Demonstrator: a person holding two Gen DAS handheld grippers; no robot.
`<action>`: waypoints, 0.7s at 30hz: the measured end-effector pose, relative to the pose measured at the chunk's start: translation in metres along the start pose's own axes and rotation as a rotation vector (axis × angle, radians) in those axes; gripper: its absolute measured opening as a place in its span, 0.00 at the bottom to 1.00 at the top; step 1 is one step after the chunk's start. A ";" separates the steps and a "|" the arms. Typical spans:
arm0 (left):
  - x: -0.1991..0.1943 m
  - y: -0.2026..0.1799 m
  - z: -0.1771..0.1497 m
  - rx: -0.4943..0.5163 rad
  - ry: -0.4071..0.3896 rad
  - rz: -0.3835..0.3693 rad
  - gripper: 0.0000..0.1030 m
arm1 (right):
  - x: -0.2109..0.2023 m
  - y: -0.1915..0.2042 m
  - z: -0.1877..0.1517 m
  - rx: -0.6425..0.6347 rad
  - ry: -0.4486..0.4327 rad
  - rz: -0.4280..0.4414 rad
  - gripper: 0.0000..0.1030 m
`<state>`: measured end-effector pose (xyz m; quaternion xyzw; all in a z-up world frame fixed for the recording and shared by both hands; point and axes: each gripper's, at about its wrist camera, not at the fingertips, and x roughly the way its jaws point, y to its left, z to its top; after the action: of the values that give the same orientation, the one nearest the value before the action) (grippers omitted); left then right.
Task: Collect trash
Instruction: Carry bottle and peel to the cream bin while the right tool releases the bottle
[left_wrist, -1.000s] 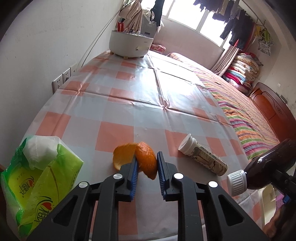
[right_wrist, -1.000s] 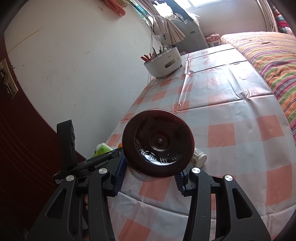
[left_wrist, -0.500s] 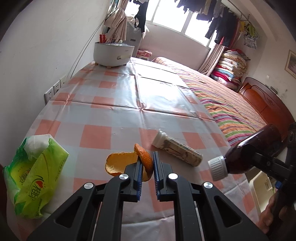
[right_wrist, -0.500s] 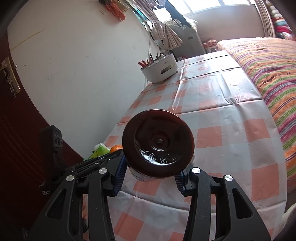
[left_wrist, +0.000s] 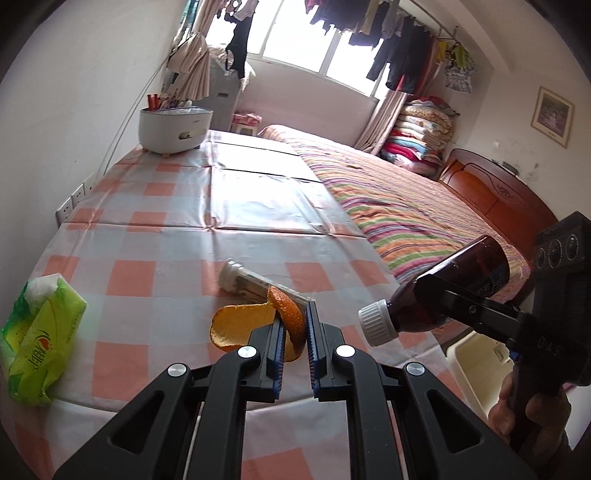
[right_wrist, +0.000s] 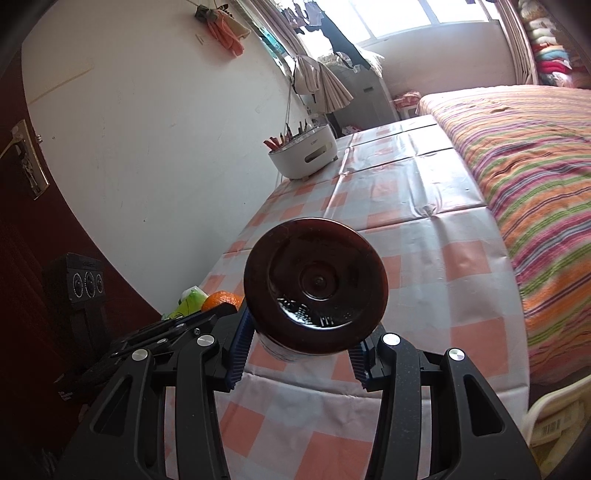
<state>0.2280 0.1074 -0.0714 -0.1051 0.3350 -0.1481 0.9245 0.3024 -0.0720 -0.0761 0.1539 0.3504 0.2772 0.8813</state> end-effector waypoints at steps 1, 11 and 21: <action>-0.001 -0.004 0.000 0.005 0.000 -0.006 0.10 | -0.004 -0.002 -0.001 0.000 -0.004 -0.005 0.42; 0.005 -0.036 -0.004 0.034 0.013 -0.058 0.10 | -0.034 -0.024 -0.011 0.013 -0.031 -0.046 0.42; 0.007 -0.077 -0.009 0.081 0.017 -0.126 0.10 | -0.067 -0.045 -0.021 0.038 -0.071 -0.082 0.42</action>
<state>0.2122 0.0326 -0.0598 -0.0871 0.3293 -0.2202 0.9141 0.2649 -0.1467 -0.0761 0.1658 0.3300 0.2287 0.9007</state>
